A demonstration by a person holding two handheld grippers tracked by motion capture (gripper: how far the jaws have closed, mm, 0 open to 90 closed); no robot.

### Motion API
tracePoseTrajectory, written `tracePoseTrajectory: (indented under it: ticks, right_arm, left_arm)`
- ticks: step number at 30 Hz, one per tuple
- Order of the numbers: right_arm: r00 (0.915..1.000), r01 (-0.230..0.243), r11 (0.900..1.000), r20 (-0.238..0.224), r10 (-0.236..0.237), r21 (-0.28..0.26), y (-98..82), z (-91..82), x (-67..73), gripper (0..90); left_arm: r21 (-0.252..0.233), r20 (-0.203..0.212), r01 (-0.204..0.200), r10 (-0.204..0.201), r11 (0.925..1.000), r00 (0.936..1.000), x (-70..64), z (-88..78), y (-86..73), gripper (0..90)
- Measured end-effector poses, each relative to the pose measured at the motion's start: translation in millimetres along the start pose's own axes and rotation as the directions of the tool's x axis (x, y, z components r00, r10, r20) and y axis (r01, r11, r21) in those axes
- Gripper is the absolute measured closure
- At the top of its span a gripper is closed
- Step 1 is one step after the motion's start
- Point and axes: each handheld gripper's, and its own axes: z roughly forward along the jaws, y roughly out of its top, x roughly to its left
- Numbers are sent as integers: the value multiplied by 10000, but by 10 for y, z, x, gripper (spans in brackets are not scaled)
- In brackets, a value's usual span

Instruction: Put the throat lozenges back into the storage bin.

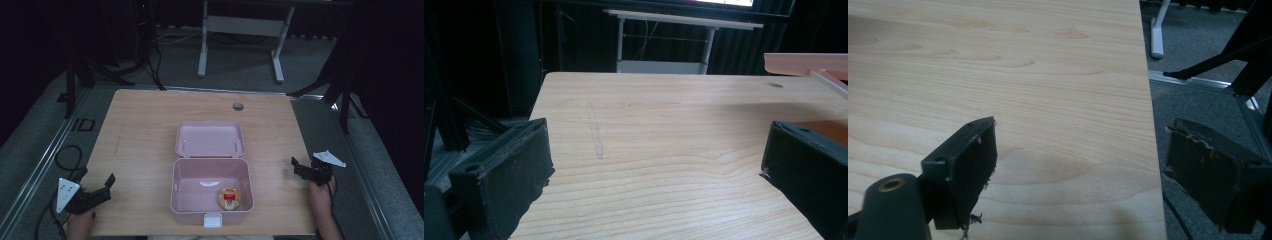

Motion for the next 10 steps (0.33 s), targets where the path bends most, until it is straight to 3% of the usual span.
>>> tracePoseTrajectory:
  ticks: [5, 10]
  right_arm:
    - [9992, 318, 9994, 255, -322, 150, -14, 27, 37, 129]
    - [9990, 268, 9995, 343, -273, 152, -12, 31, 33, 129]
  left_arm:
    - [-24, 16, 4, -4, 10000, 10000, 0, -3, -1, 3]
    - [-37, 29, 13, -13, 10000, 10000, 2, -5, -2, 3]
